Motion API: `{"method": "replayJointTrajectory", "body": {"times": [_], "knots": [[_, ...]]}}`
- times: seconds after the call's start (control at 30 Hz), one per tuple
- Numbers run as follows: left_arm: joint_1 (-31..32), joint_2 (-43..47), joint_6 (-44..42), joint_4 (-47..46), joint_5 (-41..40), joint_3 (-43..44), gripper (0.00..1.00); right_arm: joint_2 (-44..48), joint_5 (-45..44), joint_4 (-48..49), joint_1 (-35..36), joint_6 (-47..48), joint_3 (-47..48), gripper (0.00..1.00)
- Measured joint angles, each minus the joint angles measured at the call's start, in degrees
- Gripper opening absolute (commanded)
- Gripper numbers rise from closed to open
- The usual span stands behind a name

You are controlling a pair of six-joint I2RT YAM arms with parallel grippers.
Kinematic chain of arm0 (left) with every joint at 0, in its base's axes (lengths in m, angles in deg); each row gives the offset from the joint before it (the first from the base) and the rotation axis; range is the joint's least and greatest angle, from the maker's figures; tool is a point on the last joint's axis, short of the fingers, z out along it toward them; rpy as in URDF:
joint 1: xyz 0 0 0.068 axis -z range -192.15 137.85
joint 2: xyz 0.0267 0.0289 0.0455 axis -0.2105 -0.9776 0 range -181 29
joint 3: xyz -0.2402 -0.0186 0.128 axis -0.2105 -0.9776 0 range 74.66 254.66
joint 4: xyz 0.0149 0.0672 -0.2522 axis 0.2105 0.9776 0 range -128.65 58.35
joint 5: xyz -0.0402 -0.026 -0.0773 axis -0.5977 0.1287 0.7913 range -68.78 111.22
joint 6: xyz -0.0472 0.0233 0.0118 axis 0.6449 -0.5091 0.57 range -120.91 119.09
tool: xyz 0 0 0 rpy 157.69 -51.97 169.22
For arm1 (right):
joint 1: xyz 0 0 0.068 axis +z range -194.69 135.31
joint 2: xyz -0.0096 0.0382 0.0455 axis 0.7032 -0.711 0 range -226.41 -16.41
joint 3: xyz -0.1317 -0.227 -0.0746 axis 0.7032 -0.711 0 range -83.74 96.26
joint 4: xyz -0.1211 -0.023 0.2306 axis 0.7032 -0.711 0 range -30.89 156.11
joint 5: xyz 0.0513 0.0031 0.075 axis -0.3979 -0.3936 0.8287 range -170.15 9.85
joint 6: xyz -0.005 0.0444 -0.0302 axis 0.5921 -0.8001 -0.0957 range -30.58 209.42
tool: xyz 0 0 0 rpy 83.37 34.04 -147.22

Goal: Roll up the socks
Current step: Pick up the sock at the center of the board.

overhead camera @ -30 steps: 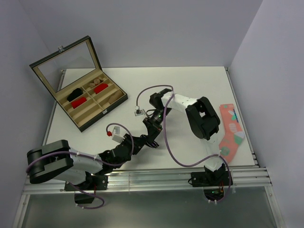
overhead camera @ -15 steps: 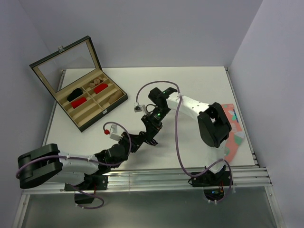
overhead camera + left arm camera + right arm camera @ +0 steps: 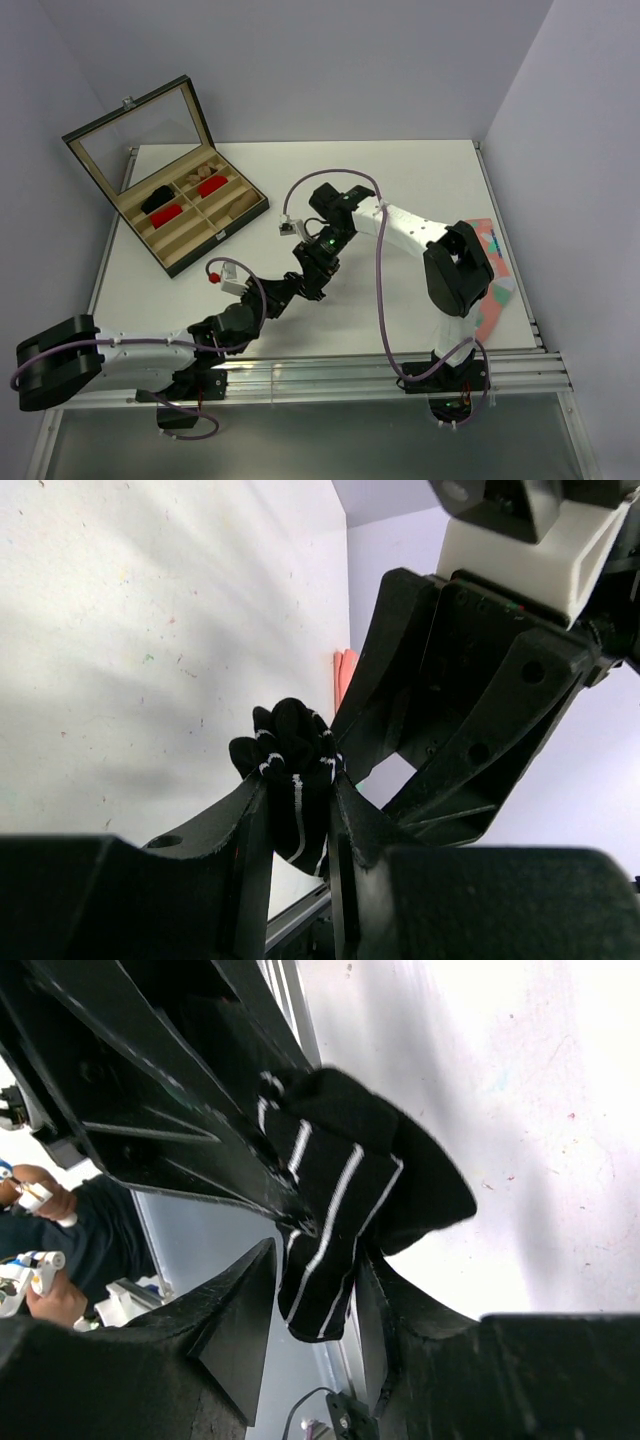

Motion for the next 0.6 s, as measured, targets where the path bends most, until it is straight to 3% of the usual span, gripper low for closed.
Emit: {"method": "replayJointTrajectory", "body": {"times": [0.6], "knots": [[-0.2,10.0,-1.0,9.9,-3.7,-1.0,0.00,3.5,-3.0,0.3,-2.4,-2.5,3.4,0.50]]}}
